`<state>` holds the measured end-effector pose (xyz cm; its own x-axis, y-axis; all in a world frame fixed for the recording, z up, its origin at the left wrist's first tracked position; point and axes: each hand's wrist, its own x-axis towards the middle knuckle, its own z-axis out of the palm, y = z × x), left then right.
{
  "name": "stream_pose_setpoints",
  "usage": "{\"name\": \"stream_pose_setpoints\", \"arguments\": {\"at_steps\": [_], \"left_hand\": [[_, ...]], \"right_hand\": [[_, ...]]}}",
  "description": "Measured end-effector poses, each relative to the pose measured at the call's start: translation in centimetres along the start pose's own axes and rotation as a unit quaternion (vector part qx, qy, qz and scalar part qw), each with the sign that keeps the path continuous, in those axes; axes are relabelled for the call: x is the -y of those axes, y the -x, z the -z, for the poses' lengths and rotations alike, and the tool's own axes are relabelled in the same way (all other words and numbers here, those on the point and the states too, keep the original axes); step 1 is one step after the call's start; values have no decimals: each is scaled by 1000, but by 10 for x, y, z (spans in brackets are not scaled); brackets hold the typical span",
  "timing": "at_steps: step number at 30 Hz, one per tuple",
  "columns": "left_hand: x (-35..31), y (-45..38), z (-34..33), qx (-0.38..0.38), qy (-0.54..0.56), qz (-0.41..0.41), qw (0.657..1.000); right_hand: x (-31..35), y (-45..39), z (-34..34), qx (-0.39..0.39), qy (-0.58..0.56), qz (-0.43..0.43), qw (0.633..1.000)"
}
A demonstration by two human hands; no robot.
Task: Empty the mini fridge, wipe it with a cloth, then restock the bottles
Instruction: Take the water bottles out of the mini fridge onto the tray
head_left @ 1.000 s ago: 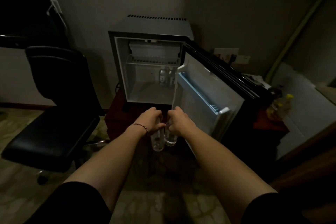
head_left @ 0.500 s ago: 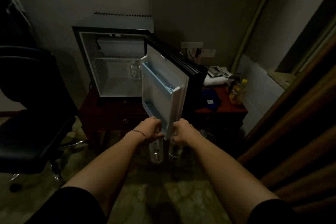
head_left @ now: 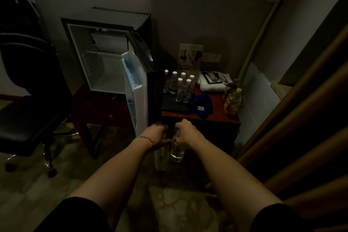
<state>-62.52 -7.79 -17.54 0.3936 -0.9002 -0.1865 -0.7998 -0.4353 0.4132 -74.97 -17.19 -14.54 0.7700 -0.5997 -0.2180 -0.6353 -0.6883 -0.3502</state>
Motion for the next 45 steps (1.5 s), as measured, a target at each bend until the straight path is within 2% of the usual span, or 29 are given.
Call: {"name": "stream_pose_setpoints", "arguments": {"at_steps": [6,12,20,31,36,45], "left_hand": [[-45,-46,-13,-8,7,3,1000],[-64,-134,-11,0,-24,2,1000],[-56,-236,14,-41,-19,40,998],[-25,-335,30,-63,-6,99,993],[-13,-376,27,-38,-11,130,991],[3,-428,17,1,-36,138,990]], "right_hand": [[-47,-26,16,6,6,-25,1000],[-89,-83,49,-6,10,-33,999],[-121,-179,93,-7,26,-17,999],[-138,-316,97,38,20,59,997],[-143,-365,97,76,16,83,994],[-158,-418,83,107,2,70,992]]}}
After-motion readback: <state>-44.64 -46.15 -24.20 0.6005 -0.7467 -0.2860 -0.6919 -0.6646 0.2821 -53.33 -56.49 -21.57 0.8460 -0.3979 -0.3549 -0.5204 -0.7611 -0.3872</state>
